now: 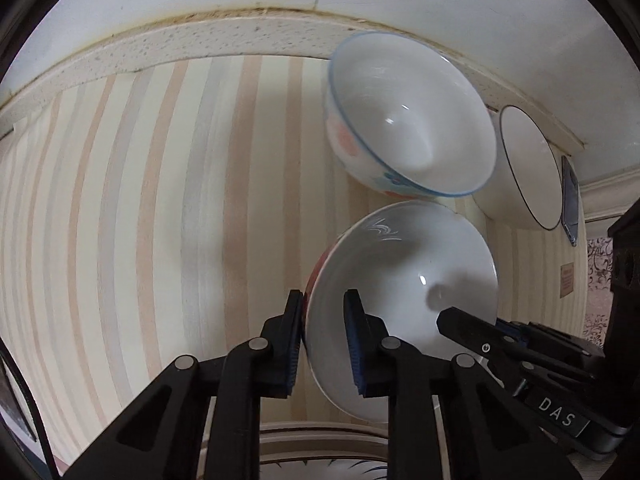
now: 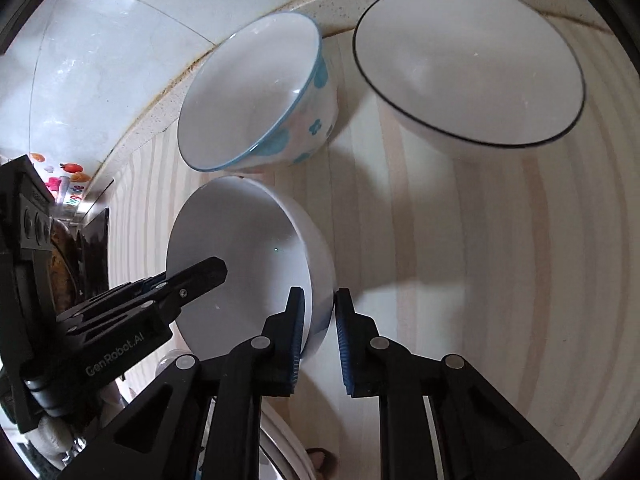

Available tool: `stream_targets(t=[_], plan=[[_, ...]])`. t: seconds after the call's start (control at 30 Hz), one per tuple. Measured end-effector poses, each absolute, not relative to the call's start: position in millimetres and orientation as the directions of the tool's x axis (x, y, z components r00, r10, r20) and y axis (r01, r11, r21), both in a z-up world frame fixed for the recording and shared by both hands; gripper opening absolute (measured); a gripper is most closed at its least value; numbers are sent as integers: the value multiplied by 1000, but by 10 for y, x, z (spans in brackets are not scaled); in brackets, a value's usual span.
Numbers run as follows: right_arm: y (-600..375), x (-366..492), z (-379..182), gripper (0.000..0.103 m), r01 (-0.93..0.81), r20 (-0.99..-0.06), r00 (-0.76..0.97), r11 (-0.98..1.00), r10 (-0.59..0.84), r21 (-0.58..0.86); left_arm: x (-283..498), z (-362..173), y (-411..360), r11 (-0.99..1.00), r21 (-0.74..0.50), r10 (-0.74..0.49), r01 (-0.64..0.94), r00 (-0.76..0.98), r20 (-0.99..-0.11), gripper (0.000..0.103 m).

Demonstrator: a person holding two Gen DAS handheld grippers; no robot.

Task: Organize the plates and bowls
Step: 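Grasp the red-patterned white bowl with the left gripper while the right gripper grasps a plain white bowl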

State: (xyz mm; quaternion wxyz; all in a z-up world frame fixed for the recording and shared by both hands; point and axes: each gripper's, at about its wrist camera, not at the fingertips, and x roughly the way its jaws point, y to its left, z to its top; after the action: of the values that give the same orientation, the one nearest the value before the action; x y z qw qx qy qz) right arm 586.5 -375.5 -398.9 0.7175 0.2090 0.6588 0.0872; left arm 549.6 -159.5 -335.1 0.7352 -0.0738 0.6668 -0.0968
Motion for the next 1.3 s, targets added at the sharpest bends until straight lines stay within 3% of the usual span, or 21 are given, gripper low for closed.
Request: stream_targets(t=[0.6, 0.9, 1.3], plan=[[-4539, 4590, -3490, 17, 198, -915, 107, 893, 390, 404, 4604, -2803, -2458, 939, -301, -318, 166, 88, -944, 18], [-5103, 3995, -3700, 16, 298, -924, 93, 875, 371, 381, 4165, -3051, -3042, 923, -306, -317, 232, 13, -948, 18], [-5392, 3861, -3872, 17, 338, -929, 87, 866, 361, 368, 4006, -3298, -3367, 921, -267, -270, 284, -31, -962, 18]])
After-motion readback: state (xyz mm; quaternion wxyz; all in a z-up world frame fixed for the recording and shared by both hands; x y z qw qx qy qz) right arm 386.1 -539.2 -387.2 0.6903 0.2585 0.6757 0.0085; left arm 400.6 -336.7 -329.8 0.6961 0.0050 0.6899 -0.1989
